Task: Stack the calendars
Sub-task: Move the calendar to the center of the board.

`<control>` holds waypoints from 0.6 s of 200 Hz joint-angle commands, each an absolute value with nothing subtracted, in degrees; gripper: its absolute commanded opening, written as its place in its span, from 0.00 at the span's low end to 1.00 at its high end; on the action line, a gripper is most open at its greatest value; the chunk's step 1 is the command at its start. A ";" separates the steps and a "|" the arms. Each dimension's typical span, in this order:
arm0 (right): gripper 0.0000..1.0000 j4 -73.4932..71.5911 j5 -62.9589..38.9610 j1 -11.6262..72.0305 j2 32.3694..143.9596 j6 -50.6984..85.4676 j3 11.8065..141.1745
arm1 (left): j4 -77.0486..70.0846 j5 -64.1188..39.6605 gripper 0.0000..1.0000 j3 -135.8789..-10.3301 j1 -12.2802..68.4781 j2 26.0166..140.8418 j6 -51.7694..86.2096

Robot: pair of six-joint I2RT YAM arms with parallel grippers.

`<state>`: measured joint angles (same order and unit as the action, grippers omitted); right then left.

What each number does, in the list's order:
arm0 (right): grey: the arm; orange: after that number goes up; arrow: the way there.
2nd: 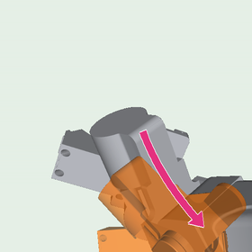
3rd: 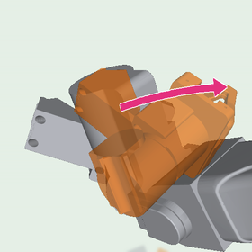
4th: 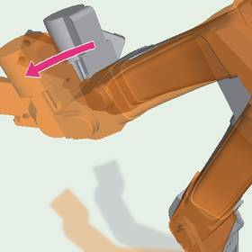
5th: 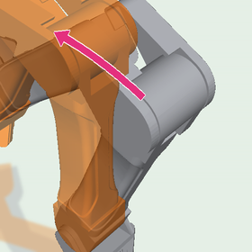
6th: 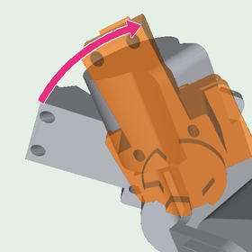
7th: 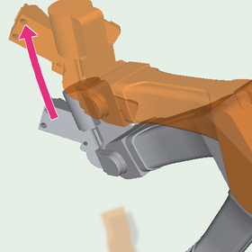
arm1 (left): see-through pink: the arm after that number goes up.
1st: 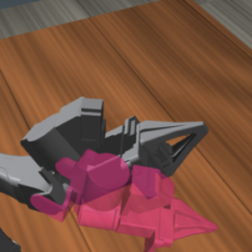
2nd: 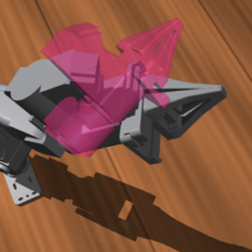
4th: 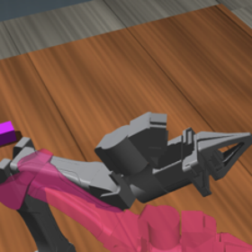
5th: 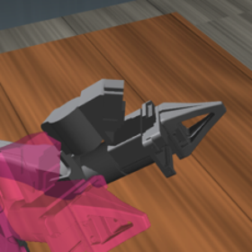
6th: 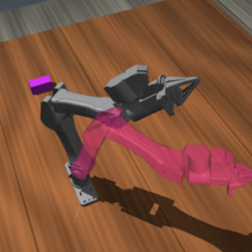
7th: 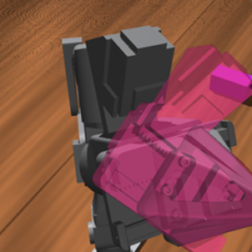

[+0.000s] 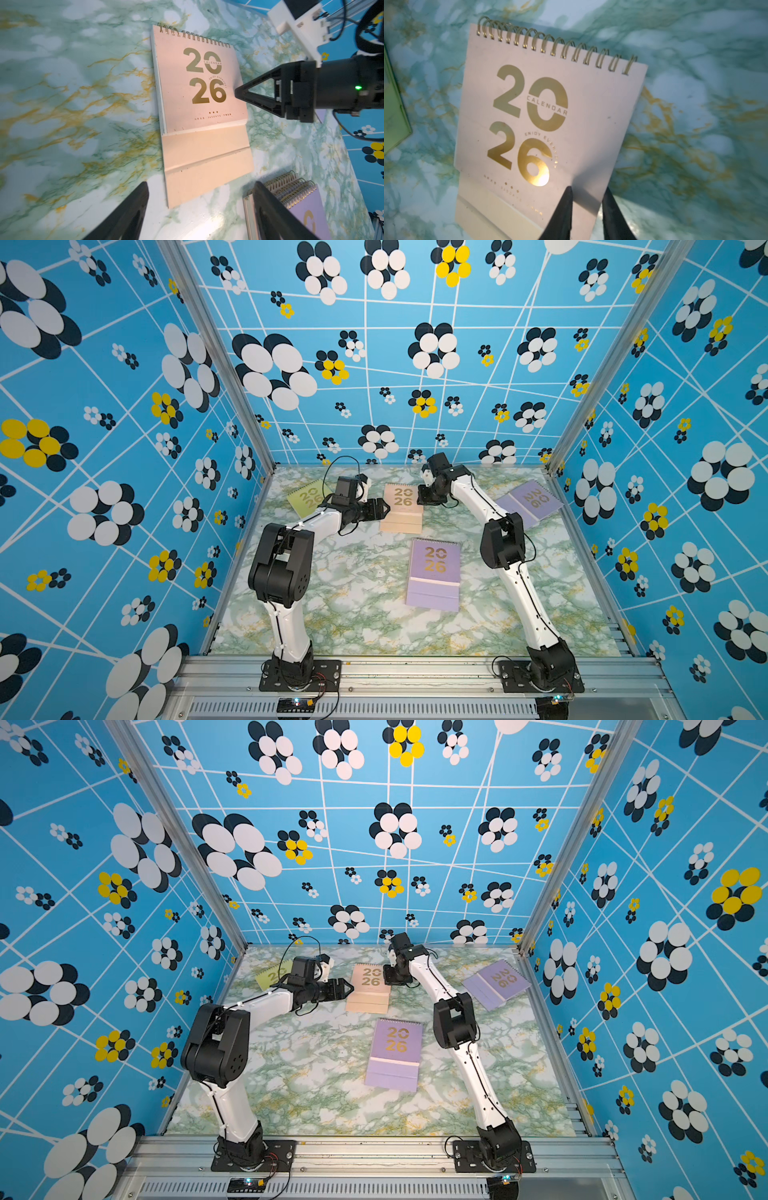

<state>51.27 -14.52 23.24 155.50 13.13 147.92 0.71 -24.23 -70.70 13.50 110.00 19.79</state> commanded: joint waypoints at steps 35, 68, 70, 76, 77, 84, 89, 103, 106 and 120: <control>0.28 52.08 -18.78 25.69 156.72 13.84 149.33 | 6.46 -20.24 0.80 -73.74 10.97 113.05 19.09; 0.29 52.25 -19.31 27.37 156.62 13.55 149.33 | 7.20 -19.95 0.80 -75.24 9.46 114.99 19.50; 0.29 52.22 -19.33 27.45 156.53 13.63 149.33 | 7.21 -19.95 0.80 -75.37 9.42 115.10 19.44; 0.30 52.16 -19.43 27.59 156.51 13.82 149.28 | 7.22 -20.02 0.80 -75.69 9.26 115.36 19.42; 0.30 52.14 -19.43 27.59 156.48 13.86 149.26 | 7.21 -19.98 0.80 -75.72 9.24 115.38 19.42; 0.30 51.99 -19.62 27.85 156.38 14.00 149.24 | 7.21 -19.95 0.80 -76.21 9.16 115.72 19.25; 0.30 51.91 -19.65 27.92 156.36 14.08 149.32 | 7.41 -19.94 0.80 -76.64 9.06 115.99 19.03; 0.30 51.55 -19.77 28.12 156.35 14.47 149.24 | 8.36 -20.04 0.80 -78.35 8.79 117.15 18.66; 0.31 51.50 -19.85 28.12 156.36 14.58 149.27 | 8.54 -20.12 0.80 -78.67 8.68 117.38 18.57; 0.34 51.33 -19.71 28.12 156.31 15.38 149.24 | 9.22 -20.21 0.80 -80.13 8.54 118.69 18.37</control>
<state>51.22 -18.61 27.68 155.68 14.17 147.92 6.61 -20.49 -76.99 9.04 116.33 19.62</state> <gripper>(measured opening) 0.317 0.799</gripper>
